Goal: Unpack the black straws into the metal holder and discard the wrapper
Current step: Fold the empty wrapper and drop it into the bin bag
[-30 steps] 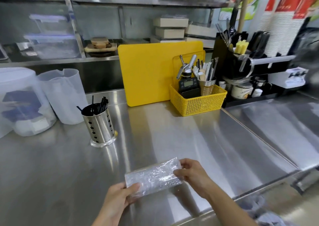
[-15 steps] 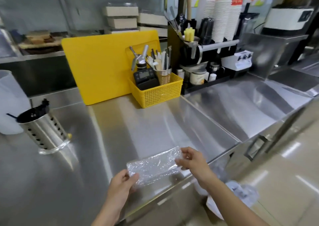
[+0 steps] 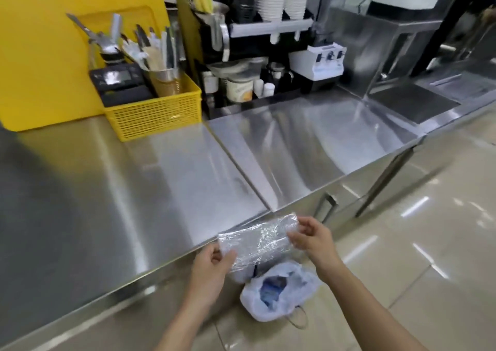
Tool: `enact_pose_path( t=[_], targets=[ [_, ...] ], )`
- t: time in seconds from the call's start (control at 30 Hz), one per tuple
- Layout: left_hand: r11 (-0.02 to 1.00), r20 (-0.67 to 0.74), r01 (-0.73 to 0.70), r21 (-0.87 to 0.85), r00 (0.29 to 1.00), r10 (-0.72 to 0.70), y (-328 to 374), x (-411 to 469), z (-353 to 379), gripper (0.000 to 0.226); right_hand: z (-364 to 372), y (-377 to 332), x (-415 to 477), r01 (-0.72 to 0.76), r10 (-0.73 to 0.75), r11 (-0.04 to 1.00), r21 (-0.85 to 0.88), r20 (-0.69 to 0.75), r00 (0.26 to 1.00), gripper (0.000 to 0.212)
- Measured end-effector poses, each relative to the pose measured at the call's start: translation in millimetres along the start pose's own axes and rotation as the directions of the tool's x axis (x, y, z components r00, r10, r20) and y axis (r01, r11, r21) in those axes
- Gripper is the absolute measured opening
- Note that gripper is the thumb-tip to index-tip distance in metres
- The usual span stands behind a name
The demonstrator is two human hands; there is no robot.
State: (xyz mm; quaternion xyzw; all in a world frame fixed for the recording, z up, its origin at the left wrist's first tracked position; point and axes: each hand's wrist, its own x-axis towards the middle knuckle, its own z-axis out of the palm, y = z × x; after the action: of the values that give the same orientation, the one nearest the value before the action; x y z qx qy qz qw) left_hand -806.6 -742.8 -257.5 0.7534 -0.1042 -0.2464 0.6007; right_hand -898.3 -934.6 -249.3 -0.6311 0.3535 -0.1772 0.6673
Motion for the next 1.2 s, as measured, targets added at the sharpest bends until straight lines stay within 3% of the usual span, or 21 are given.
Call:
enact_pose_path(
  t=[0.13,0.3,0.53,0.7,0.77,0.87,0.97,1.03,1.1,1.13,1.2],
  targets=[
    [0.998,0.092,0.065,-0.005,0.994,-0.064,-15,3,38,0.020,-44,33,15,-0.066,0.065,0.998,-0.011,-0.077,0.995,0.031],
    [0.982,0.089,0.107,0.158,0.989,-0.122,-79,27,80,0.031,-75,100,32,-0.162,0.143,0.982,-0.099,-0.176,0.974,0.034],
    [0.937,0.200,0.097,0.335,0.965,-0.171,-214,80,145,0.033,-94,248,88,-0.230,0.147,0.927,-0.297,-0.276,0.950,0.025],
    [0.857,0.233,0.065,0.510,0.949,-0.210,-324,127,184,0.021,-90,372,142,-0.308,0.175,0.869,-0.387,-0.343,0.923,0.022],
    [0.761,0.269,-0.046,0.647,0.948,-0.172,-365,144,199,0.030,-84,415,165,-0.290,0.152,0.842,-0.455,-0.315,0.937,0.025],
    [0.398,0.313,-0.230,0.888,0.937,-0.156,-406,158,213,0.045,-71,476,191,-0.257,0.115,0.800,-0.541,-0.282,0.952,0.029],
    [0.117,0.415,-0.405,0.907,0.906,-0.081,-443,170,224,0.056,-63,521,211,-0.244,0.119,0.718,-0.652,-0.230,0.966,0.010],
    [0.045,0.471,-0.469,0.882,0.877,-0.096,-458,174,234,0.048,-63,546,222,-0.226,0.130,0.593,-0.773,-0.185,0.974,0.014],
    [0.020,0.546,-0.558,0.830,0.803,-0.238,-469,178,240,0.034,-62,563,229,-0.161,0.172,0.456,-0.875,-0.091,0.981,0.035],
    [0.000,0.518,-0.542,0.840,0.803,-0.296,-478,180,245,0.027,-61,571,231,-0.112,0.197,0.380,-0.918,-0.038,0.980,0.048],
    [-0.066,0.562,-0.607,0.792,0.767,-0.309,-500,194,250,0.031,-53,574,232,-0.063,0.264,0.260,-0.964,0.009,0.964,0.046]
  ],
)
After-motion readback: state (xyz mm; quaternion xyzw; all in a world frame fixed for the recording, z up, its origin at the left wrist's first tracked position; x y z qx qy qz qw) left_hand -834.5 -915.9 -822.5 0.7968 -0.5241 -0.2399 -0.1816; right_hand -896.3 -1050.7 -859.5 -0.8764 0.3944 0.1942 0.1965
